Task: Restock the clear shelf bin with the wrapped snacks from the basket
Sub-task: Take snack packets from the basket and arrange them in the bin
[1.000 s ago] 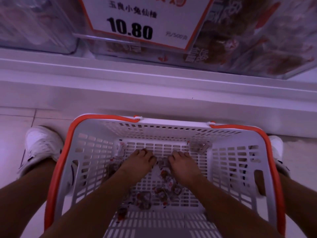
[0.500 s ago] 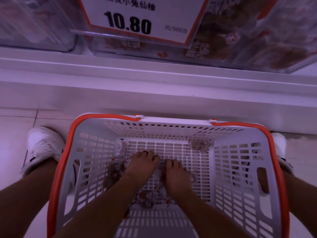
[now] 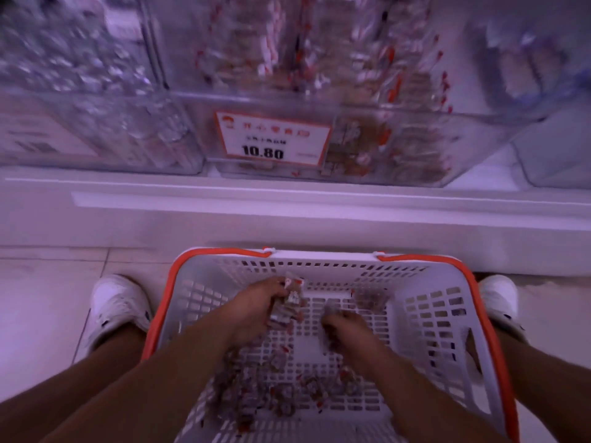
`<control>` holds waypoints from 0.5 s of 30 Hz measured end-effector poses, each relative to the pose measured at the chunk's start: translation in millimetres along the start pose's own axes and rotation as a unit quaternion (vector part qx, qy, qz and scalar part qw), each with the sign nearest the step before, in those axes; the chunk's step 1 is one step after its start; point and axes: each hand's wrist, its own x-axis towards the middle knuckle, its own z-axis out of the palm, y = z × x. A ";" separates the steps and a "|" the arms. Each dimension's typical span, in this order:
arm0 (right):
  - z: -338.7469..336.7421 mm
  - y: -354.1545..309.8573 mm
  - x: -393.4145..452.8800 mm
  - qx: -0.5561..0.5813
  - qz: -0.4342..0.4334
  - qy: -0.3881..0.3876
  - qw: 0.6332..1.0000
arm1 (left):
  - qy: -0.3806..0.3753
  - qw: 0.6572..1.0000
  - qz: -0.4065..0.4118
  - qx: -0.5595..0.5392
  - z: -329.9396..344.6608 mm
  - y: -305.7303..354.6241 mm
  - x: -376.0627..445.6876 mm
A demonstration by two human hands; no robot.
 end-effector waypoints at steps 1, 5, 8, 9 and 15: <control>4.4 -18.5 -15.2 0.045 -0.015 -0.033 0.998 | -0.007 1.000 0.015 0.015 9.0 7.9 -15.9; 22.7 -91.8 -93.7 0.178 -0.110 -0.159 0.965 | 0.011 0.989 0.110 0.100 54.5 35.3 -85.7; 26.7 -122.6 -157.1 0.131 -0.185 -0.172 0.959 | 0.033 0.958 0.216 0.187 93.6 45.7 -139.9; 26.0 -128.3 -175.7 0.123 -0.199 -0.168 0.958 | 0.035 0.944 0.253 0.209 103.9 44.9 -154.5; 19.2 -136.9 -238.5 0.101 -0.269 -0.101 0.953 | 0.101 0.884 0.381 0.249 143.2 29.8 -190.7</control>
